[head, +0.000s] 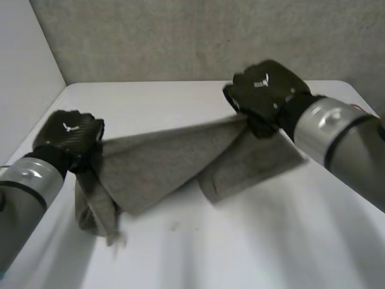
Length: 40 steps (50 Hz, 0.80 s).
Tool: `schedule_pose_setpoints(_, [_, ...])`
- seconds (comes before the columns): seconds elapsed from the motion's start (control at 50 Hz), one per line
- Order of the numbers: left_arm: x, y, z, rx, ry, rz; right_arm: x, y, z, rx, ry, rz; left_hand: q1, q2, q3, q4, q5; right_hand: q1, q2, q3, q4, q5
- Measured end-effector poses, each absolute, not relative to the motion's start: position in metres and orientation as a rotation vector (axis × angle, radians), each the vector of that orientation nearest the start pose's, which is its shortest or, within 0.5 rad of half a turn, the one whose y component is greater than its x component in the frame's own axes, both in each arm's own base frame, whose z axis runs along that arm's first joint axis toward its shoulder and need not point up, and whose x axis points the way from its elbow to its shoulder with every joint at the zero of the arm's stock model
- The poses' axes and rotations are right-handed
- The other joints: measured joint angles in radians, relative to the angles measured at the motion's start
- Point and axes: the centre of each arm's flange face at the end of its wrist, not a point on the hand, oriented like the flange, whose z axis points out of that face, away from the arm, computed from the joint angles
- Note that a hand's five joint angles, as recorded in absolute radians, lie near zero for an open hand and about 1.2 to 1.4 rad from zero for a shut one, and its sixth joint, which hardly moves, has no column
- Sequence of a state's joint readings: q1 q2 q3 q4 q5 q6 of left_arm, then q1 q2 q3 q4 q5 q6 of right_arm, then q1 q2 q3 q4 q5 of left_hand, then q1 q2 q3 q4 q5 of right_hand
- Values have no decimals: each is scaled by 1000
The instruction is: Fold the towel.
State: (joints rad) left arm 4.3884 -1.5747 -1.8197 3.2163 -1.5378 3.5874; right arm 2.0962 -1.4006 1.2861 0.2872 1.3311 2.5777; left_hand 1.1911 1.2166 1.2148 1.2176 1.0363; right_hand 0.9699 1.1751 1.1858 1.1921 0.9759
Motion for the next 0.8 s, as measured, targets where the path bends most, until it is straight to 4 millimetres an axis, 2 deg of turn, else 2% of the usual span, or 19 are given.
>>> schedule_pose_setpoints(0.06, [-220,-231,228,965,2254,-1883,288,-191,306,-1489,1911,-1812,0,0,0,0,0,0,0,0,0,0])
schedule_pose_setpoints(0.12, [-224,-235,217,1017,2311,-1787,285,-186,290,-1568,1983,-1707,0,0,0,0,0,0,0,0,0,0])
schedule_pose_setpoints(0.22, [-233,-243,198,1119,2384,-1626,288,-189,253,-1724,2087,-1509,0,0,0,0,0,0,0,0,0,0])
schedule_pose_setpoints(0.28, [-237,-249,193,1147,2391,-1592,291,-194,245,-1753,2103,-1484,0,0,0,0,1,0,0,0,0,0])
schedule_pose_setpoints(0.32, [-245,-265,187,1182,2376,-1568,301,-212,228,-1801,2136,-1474,0,0,0,0,1,0,0,0,0,0])
schedule_pose_setpoints(0.38, [-253,-283,190,1190,2329,-1601,312,-231,224,-1787,2137,-1546,0,0,0,0,1,0,0,0,0,1])
schedule_pose_setpoints(0.42, [-258,-297,200,1179,2275,-1663,320,-246,228,-1745,2117,-1644,0,0,1,0,1,0,0,0,0,1])
schedule_pose_setpoints(0.48, [-270,-327,234,1124,2131,-1839,335,-278,252,-1592,2016,-1926,0,0,1,0,1,0,0,0,0,1])
schedule_pose_setpoints(0.52, [-277,-346,268,1058,1999,-1994,343,-296,277,-1458,1910,-2137,2,0,1,0,1,0,0,0,0,1])
schedule_pose_setpoints(0.54, [-277,-346,268,1058,1999,-1994,343,-296,277,-1458,1910,-2137,2,0,1,0,1,0,0,0,0,1])
schedule_pose_setpoints(0.56, [-279,-350,280,1035,1956,-2043,345,-303,291,-1388,1850,-2237,4,0,1,0,1,0,0,0,0,2])
schedule_pose_setpoints(0.6, [-285,-367,342,892,1705,-2293,345,-320,349,-1115,1591,-2579,4,0,1,0,1,0,0,0,0,2])
schedule_pose_setpoints(0.64, [-286,-370,367,822,1594,-2393,342,-323,369,-1020,1491,-2681,4,0,1,0,1,0,0,0,0,2])
schedule_pose_setpoints(0.66, [-286,-371,395,730,1457,-2507,337,-323,396,-893,1348,-2807,4,0,1,0,1,0,0,0,0,2])
schedule_pose_setpoints(0.68, [-286,-371,395,730,1457,-2507,337,-323,396,-893,1348,-2807,4,0,1,0,1,0,0,0,0,2])
schedule_pose_setpoints(0.72, [-284,-372,424,608,1300,-2634,330,-321,416,-791,1227,-2900,4,0,1,0,5,0,0,0,0,2])
schedule_pose_setpoints(0.74, [-284,-371,430,576,1263,-2665,326,-320,424,-751,1175,-2937,4,0,1,0,5,0,0,0,0,3])
schedule_pose_setpoints(0.8, [-281,-372,433,524,1236,-2704,321,-317,427,-739,1141,-2957,4,1,1,0,6,0,0,0,0,3])
